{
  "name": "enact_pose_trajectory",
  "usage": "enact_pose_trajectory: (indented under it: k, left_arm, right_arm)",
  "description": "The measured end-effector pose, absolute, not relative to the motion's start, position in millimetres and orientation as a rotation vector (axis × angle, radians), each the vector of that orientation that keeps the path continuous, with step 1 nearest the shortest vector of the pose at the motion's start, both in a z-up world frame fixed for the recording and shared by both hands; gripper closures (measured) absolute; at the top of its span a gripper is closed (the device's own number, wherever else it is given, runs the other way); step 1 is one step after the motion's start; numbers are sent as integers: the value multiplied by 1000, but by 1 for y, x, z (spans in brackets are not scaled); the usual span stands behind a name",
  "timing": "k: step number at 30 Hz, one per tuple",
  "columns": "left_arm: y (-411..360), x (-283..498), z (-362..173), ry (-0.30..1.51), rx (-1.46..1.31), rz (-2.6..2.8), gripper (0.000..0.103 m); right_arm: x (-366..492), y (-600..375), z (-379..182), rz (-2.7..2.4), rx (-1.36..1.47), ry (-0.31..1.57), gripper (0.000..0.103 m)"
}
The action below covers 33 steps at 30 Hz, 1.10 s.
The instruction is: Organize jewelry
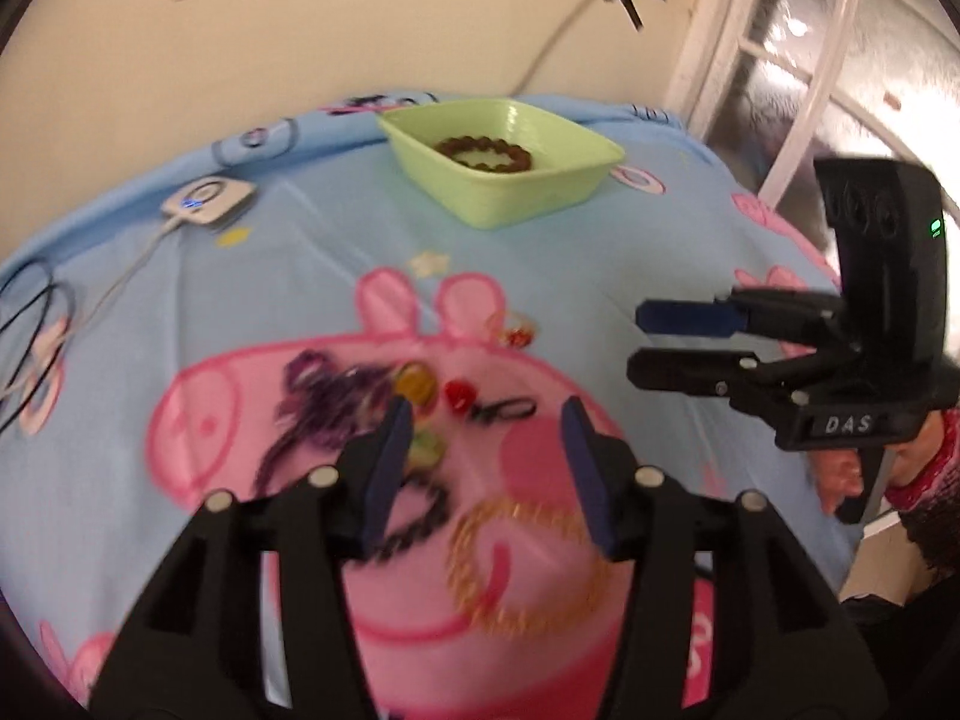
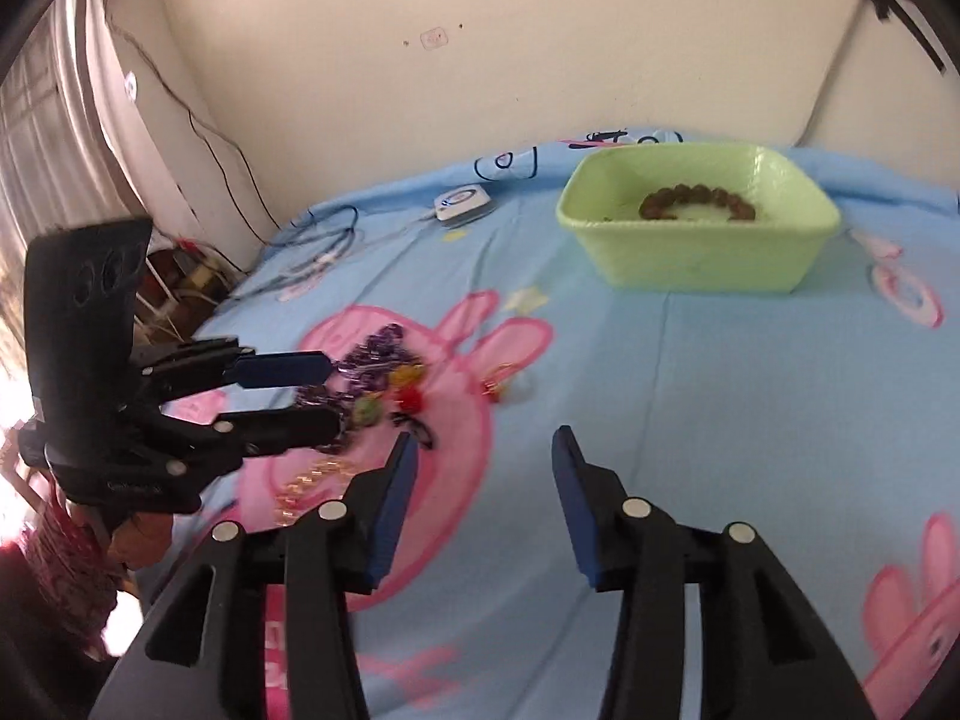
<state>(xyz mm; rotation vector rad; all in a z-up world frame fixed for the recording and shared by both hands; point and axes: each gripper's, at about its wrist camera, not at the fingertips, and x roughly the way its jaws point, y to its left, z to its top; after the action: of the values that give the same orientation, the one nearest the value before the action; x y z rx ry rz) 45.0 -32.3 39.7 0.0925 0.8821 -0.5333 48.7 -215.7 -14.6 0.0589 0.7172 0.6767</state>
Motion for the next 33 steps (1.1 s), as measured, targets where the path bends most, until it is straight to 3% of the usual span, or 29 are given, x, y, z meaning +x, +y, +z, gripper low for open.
enact_pose_trajectory:
  k: [2, 4, 5, 14, 24, 28, 31, 32, 33]
  left_arm:
    - [-39, 55, 34, 900, 101, -535, 54]
    - [-43, 59, 30, 906, 100, -543, 67]
    - [-44, 62, 28, 911, 107, -546, 69]
    - [-46, 68, 13, 940, 130, -535, 73]
    - [-46, 75, 10, 942, 122, -551, 73]
    - [-45, 75, 9, 929, 130, -526, 88]
    - [-40, 78, 9, 940, 90, -530, 88]
    - [-40, 78, 9, 940, 88, -530, 88]
    - [-40, 78, 9, 940, 87, -531, 88]
  right_arm:
    - [55, -214, -14, 665, 23, 727, 79]
    - [62, -212, -16, 669, 12, 746, 79]
    - [67, -213, -17, 675, 16, 750, 79]
    - [78, -202, -26, 694, -32, 753, 93]
    - [87, -188, -24, 713, -99, 746, 94]
    - [91, -177, -25, 728, -127, 755, 94]
    - [98, -166, -33, 718, -173, 785, 94]
    - [96, -165, -34, 713, -185, 764, 101]
    - [96, -163, -35, 704, -205, 762, 103]
